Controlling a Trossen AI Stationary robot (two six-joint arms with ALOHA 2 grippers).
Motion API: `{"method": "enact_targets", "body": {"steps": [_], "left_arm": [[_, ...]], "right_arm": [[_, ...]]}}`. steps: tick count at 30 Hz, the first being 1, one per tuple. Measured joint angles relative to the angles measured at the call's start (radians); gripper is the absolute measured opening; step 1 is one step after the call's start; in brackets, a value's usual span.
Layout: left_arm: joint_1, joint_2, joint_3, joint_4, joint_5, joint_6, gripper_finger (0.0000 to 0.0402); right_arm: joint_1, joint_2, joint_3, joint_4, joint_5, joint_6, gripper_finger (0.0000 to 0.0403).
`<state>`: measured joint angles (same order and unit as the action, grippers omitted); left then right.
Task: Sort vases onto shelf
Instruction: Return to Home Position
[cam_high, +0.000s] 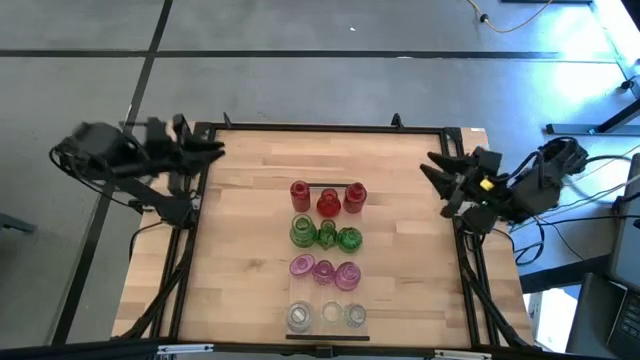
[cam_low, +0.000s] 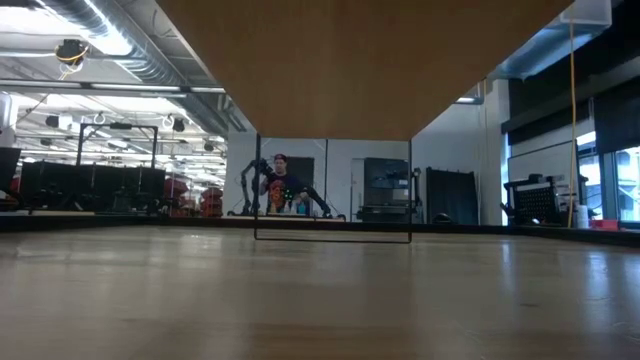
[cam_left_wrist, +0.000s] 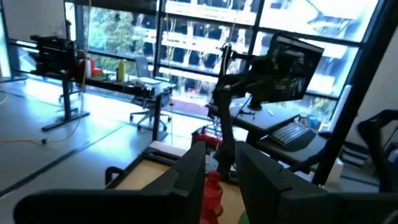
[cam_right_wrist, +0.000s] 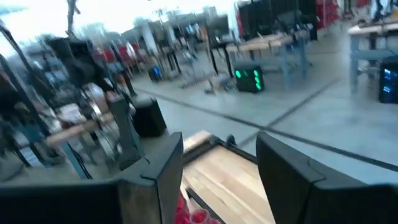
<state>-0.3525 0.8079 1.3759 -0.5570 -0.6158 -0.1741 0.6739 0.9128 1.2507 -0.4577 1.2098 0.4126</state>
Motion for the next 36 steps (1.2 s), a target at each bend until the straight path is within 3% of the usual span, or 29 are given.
{"method": "enact_targets", "body": {"steps": [3, 7, 9, 16, 19, 22, 26, 30, 36], "left_arm": [[0.021, -0.095, -0.212, 0.155, 0.004, 0.001, 0.0082], [0.071, -0.219, -0.442, 0.318, 0.013, -0.024, 0.0082], [0.104, -0.283, -0.516, 0.390, 0.025, -0.025, 0.0082], [0.179, -0.452, -0.688, 0.421, 0.118, -0.130, 0.0064], [0.188, -0.483, -0.775, 0.429, 0.135, -0.188, 0.0049], [0.206, -0.488, -0.890, 0.504, 0.130, -0.239, 0.0036], [0.242, -0.505, -1.050, 0.717, 0.132, -0.271, 0.0018], [0.267, -0.541, -1.191, 0.948, 0.155, -0.289, 0.0002], [0.269, -0.601, -1.336, 1.115, 0.220, -0.337, 0.0001]], "right_arm": [[-0.030, -0.122, -0.248, 0.395, -0.057, -0.212, 0.0182], [-0.155, -0.303, -0.540, 0.951, -0.313, -0.466, 0.0176], [-0.225, -0.390, -0.650, 1.055, -0.378, -0.497, 0.0163], [-0.332, -0.684, -0.821, 0.784, -0.495, -0.287, 0.0099], [-0.337, -0.765, -0.824, 0.625, -0.490, -0.237, 0.0078], [-0.336, -0.817, -0.824, 0.579, -0.423, -0.241, 0.0063], [-0.336, -0.902, -0.898, 0.689, -0.411, -0.305, 0.0047], [-0.335, -0.909, -1.024, 0.862, -0.411, -0.338, 0.0034], [-0.335, -0.908, -1.237, 1.076, -0.444, -0.230, 0.0015]]}}
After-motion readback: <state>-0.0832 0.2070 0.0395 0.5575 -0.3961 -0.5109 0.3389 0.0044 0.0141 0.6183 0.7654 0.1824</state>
